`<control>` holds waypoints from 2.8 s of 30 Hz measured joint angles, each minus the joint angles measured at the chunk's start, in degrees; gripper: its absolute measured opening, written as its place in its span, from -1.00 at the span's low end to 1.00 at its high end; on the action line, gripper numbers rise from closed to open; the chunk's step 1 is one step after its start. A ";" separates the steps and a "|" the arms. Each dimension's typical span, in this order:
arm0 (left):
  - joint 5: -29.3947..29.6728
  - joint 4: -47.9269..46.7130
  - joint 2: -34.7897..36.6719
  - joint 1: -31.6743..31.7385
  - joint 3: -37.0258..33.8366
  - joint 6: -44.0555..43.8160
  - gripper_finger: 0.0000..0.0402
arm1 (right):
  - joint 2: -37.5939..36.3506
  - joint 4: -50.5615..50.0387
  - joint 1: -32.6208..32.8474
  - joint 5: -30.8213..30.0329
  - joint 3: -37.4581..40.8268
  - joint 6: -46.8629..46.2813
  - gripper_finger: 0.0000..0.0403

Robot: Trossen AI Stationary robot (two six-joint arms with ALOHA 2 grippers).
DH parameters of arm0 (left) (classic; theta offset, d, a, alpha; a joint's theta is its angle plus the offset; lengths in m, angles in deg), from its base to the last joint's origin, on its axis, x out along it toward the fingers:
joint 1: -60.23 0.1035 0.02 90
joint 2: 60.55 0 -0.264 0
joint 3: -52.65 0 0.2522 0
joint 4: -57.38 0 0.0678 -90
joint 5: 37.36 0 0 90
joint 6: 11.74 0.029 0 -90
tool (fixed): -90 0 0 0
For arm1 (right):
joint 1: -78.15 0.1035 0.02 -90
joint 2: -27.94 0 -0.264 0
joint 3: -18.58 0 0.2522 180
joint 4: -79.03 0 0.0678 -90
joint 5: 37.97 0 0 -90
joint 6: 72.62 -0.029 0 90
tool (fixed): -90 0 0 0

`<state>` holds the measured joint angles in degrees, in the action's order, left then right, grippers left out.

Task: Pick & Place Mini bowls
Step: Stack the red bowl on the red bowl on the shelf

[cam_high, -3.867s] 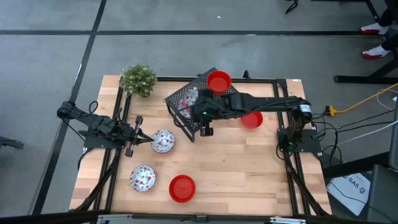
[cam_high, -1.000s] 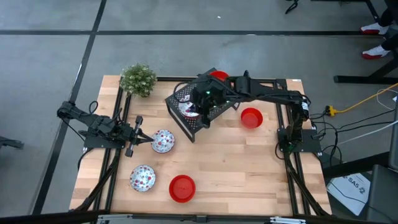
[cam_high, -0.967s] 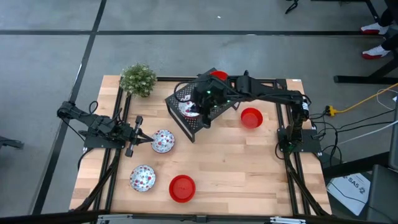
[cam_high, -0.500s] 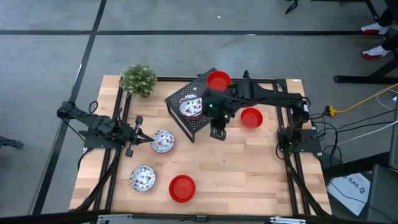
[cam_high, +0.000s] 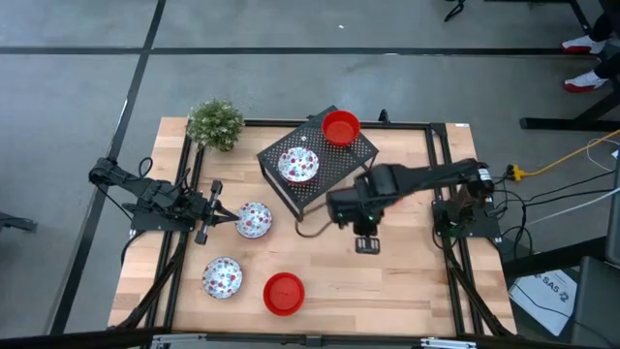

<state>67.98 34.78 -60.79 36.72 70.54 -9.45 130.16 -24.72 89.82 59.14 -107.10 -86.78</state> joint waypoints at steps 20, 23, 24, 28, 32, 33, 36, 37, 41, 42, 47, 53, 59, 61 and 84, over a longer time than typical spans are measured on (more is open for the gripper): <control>0.00 -0.02 0.00 -0.01 -0.01 0.00 -0.98 | -24.48 2.93 2.09 -24.16 32.85 -30.67 -0.75; 0.01 -0.01 0.00 -0.01 0.00 0.00 -0.98 | -25.61 4.77 2.09 -24.41 37.46 -34.23 -0.75; 0.01 0.00 0.00 0.00 0.00 0.00 -0.98 | -25.65 5.68 2.09 -24.84 38.78 -35.08 -0.75; 0.01 0.00 -0.01 -0.01 -0.01 0.00 -0.98 | -25.65 9.93 2.09 -27.16 43.43 -36.81 -0.75; 0.01 0.00 0.00 -0.01 0.00 0.00 -0.98 | -25.61 16.06 2.09 -27.12 47.08 -36.49 -0.73; 0.01 0.00 -0.01 -0.01 -0.01 0.00 -0.98 | -25.61 17.07 2.09 -27.12 47.67 -36.45 -0.70; 0.01 0.00 -0.01 -0.01 -0.01 0.00 -0.98 | -25.61 19.82 2.09 -27.12 49.38 -36.42 -0.58; 0.01 0.00 -0.01 -0.02 0.01 0.00 -0.98 | -25.61 20.12 2.08 -27.10 49.75 -36.43 -0.53; 0.01 0.00 -0.01 -0.02 -0.01 0.00 -0.98 | -25.61 20.27 2.07 -27.10 51.31 -36.42 -0.27; 0.01 0.00 0.00 -0.02 -0.01 0.00 -0.98 | -25.61 20.24 2.07 -27.13 51.56 -36.31 -0.21; 0.01 0.00 -0.01 -0.02 -0.01 0.00 -0.98 | -25.61 22.29 2.06 -30.42 53.40 -35.60 -0.03; 0.01 0.00 0.01 -0.02 0.00 0.00 -0.98 | -25.61 27.27 1.37 -32.04 57.78 -34.66 0.00; 0.01 0.00 -0.01 -0.01 -0.01 0.00 -0.98 | -25.61 31.62 -0.55 -32.02 62.78 -32.93 -0.04; 0.01 0.00 -0.01 -0.02 -0.01 0.00 -0.98 | -25.61 32.64 -1.39 -32.02 63.97 -32.27 -0.06; 0.01 0.00 0.01 -0.02 -0.01 0.00 -0.98 | -25.46 45.61 -11.98 -29.94 69.02 -24.15 -0.17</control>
<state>67.99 34.78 -60.78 36.70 70.53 -9.45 104.71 20.89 77.85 29.20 -38.07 -110.92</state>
